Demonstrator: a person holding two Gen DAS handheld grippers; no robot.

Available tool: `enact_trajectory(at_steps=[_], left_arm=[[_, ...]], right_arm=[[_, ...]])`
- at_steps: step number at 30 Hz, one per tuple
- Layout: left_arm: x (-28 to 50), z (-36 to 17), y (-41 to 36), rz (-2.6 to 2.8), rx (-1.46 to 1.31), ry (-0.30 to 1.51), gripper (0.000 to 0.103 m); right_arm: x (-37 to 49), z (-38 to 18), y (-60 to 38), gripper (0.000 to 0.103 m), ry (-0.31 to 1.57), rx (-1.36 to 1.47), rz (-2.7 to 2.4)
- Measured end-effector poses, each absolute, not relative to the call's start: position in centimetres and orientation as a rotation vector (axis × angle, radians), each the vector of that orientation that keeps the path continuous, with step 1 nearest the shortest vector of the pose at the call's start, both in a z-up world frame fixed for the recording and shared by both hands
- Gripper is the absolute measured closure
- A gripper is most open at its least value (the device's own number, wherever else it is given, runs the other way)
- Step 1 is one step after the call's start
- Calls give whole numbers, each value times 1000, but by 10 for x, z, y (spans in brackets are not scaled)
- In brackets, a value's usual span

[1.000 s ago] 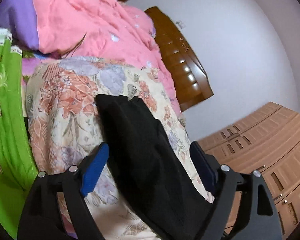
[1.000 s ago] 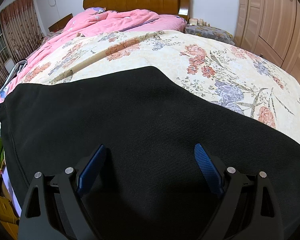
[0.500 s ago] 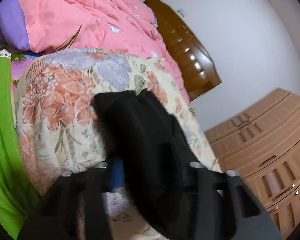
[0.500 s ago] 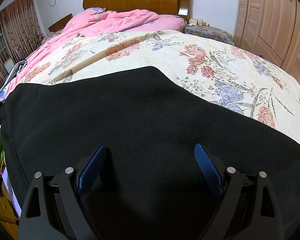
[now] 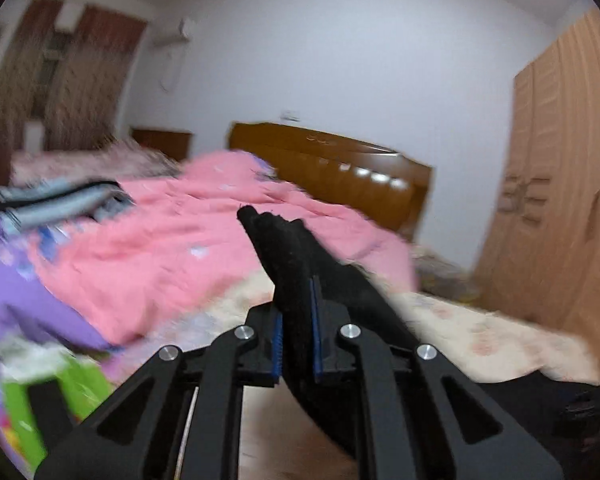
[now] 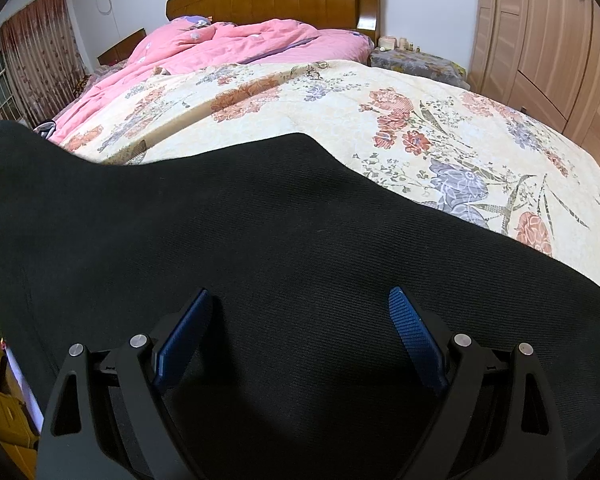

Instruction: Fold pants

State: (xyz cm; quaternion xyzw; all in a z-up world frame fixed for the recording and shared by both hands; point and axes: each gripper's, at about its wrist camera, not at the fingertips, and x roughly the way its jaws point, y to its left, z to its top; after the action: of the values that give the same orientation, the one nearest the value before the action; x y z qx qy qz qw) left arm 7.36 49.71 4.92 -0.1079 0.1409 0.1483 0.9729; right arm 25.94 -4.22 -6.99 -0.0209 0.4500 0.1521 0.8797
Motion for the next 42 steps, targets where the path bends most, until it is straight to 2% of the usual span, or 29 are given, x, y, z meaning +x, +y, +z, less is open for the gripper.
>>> enact_trajectory(at_steps=[4,6,11,12,13,14,15,16,17,18,21,24,26,27,29,31,33,37,38,39,40,42], left_arm=[[107,-37,545,375,-346,547,93],[113,-73,548,408,-354,602,93],[104,-70,552,419,-409,591,92],[103,-65,549,432,-397,607,88],[106,-59,547,461,-379,613,79],[105,-48,542,526,-340,606,76],[96,-27,529,621,-263,545,60],[89,-9,516,645,-220,473,35],[83,7,503,636,-196,411,27],[81,24,486,577,-171,354,24],[110,40,447,333,-129,422,11],[166,15,423,152,-168,609,10],[201,-18,419,78,-221,751,15],[216,-37,419,74,-235,818,21],[233,-64,429,117,-228,893,21],[235,-80,449,110,-337,881,23],[232,-78,458,145,-393,862,34],[224,-52,425,374,-237,874,36],[218,-38,407,369,-223,824,36],[211,-21,377,260,-225,760,32],[210,-11,348,155,-205,738,22],[214,-1,273,-54,-111,729,10]], right_arm=[[260,-70,-44,16,938,-28,327],[259,-70,-44,16,940,-28,330],[259,-70,-43,16,940,-29,329],[259,-70,-43,16,939,-31,327],[259,-71,-43,16,939,-33,325],[259,-71,-42,16,940,-37,323],[259,-71,-42,16,941,-40,322],[260,-72,-41,16,941,-44,320],[260,-72,-41,16,941,-45,319],[260,-72,-41,16,941,-45,319],[260,-71,-41,16,940,-46,319],[259,-71,-42,16,937,-43,317],[258,-71,-43,16,936,-38,320],[259,-71,-43,16,937,-36,321],[258,-71,-44,16,938,-29,325],[259,-70,-47,16,938,-11,335],[259,-70,-50,16,936,13,345],[257,-69,-51,16,933,15,345],[257,-69,-51,16,933,18,346],[257,-69,-51,16,933,23,347],[257,-68,-51,16,932,26,346],[256,-68,-51,16,929,22,342]])
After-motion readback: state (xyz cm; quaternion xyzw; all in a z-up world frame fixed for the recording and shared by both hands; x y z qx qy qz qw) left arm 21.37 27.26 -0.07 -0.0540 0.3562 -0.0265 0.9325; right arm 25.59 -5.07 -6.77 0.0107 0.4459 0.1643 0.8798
